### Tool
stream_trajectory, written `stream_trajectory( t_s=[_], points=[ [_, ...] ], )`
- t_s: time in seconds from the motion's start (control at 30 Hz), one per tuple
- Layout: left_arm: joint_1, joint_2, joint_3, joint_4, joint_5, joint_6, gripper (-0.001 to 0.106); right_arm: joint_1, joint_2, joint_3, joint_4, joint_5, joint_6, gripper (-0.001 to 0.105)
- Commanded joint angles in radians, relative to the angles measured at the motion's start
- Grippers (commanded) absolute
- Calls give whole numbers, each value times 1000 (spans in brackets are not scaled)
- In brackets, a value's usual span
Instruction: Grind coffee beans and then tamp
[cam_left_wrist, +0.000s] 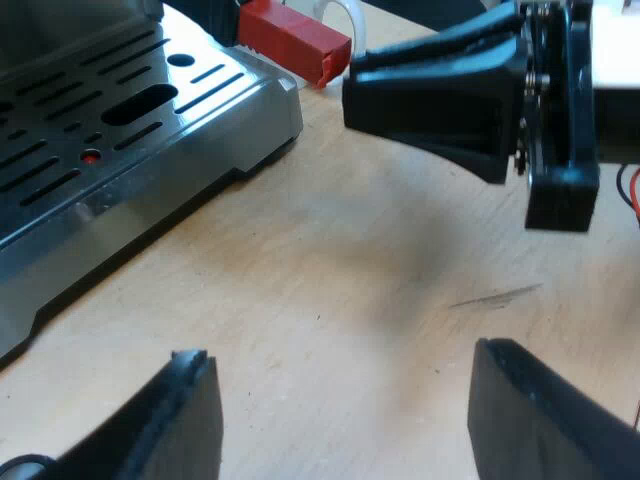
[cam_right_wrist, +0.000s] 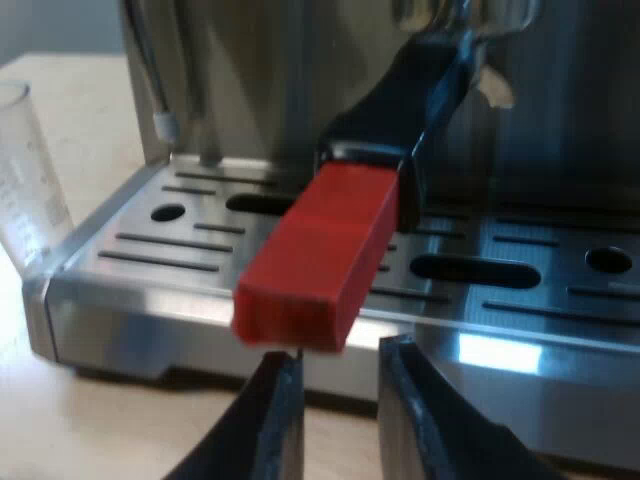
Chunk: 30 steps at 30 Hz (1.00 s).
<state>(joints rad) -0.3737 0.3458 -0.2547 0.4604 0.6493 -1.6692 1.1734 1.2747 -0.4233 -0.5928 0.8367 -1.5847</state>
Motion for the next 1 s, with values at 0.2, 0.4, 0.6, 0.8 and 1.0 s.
stream_trajectory(
  t_s=[0.2, 0.4, 0.6, 0.8, 1.0],
  points=[
    [-4, -2, -3, -19, -10, 1, 56, 2, 1, 0, -62, 73, -15, 22],
    [-4, -2, -3, -19, -6, 1, 56, -27, 1, 0, -62, 106, -15, 22],
    [-4, -2, -3, -19, -5, 1, 56, -83, 1, 0, -62, 102, -12, 22],
    [-4, -2, -3, -19, -5, 1, 56, -88, 1, 0, -62, 102, -12, 22],
    [-4, -2, -3, -19, -5, 1, 56, -86, 1, 0, -62, 102, -12, 22]
  ],
)
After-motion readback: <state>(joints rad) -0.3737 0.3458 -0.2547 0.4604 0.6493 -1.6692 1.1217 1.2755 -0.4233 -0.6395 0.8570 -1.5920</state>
